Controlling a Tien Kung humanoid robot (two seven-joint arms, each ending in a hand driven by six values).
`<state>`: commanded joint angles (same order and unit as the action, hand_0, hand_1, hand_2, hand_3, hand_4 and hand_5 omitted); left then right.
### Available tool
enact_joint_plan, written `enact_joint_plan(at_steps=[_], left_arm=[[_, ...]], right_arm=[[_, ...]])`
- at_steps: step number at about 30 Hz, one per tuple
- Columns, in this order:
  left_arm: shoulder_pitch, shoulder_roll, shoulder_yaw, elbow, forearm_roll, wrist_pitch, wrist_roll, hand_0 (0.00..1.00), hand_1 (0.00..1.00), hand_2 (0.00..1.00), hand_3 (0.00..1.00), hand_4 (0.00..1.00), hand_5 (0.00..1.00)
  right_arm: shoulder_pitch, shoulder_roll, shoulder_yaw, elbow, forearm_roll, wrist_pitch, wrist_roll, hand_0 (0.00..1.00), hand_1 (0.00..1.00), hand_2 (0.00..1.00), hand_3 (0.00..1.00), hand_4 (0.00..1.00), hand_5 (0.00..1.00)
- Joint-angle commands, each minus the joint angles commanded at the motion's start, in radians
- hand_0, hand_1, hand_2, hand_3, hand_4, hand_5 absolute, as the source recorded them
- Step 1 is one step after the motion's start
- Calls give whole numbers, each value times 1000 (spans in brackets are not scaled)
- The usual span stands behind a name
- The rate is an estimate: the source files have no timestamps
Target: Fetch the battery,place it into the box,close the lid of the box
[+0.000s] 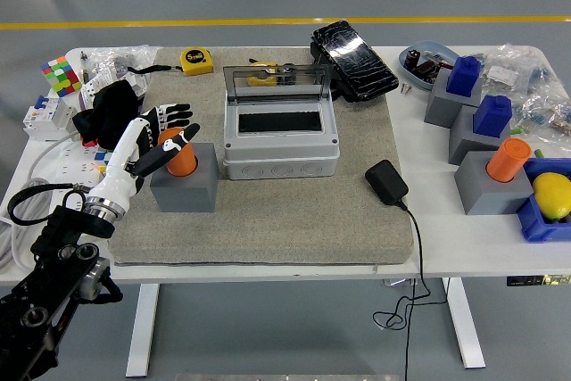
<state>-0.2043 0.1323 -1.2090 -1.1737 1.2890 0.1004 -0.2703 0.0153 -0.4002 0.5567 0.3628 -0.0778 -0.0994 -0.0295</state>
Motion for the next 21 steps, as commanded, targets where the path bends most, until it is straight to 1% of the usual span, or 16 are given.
enact_joint_plan(at_steps=[1,2,7,8,14,15,19,20,21], left_arm=[[0,0,2,1,3,0,-1,750,812,836,790,998,543],[1,0,6,2,7,2,-5,733,815,844,760,998,459],[5,-4,25,3,28,14,-32,733,815,844,760,998,459],[4,-5,29,3,33,16,-34,724,807,826,707,998,335],[-6,-8,54,15,48,42,-51,724,807,826,707,998,335],[-8,-9,58,19,46,50,-56,585,668,679,484,998,3],[-17,-14,73,39,46,80,-70,585,668,679,484,998,3],[-18,-16,76,45,44,87,-74,462,500,488,393,998,2],[-20,-17,78,49,42,93,-77,462,500,488,393,998,2]], right_arm=[[0,0,0,0,0,0,0,546,602,592,546,925,493],[0,0,-1,0,0,0,0,546,602,593,546,925,493],[1,-1,-4,0,0,0,0,546,602,593,546,925,493],[1,-1,-5,0,0,1,0,546,601,593,547,926,492],[5,-1,-8,0,0,0,-1,546,601,593,547,926,492],[6,-1,-9,0,0,1,-1,546,602,593,547,926,493],[7,-2,-13,0,1,0,-1,546,602,593,547,926,493],[7,-3,-13,0,1,0,-1,547,601,592,547,926,494],[7,-3,-14,0,1,0,-1,547,601,592,547,926,494]])
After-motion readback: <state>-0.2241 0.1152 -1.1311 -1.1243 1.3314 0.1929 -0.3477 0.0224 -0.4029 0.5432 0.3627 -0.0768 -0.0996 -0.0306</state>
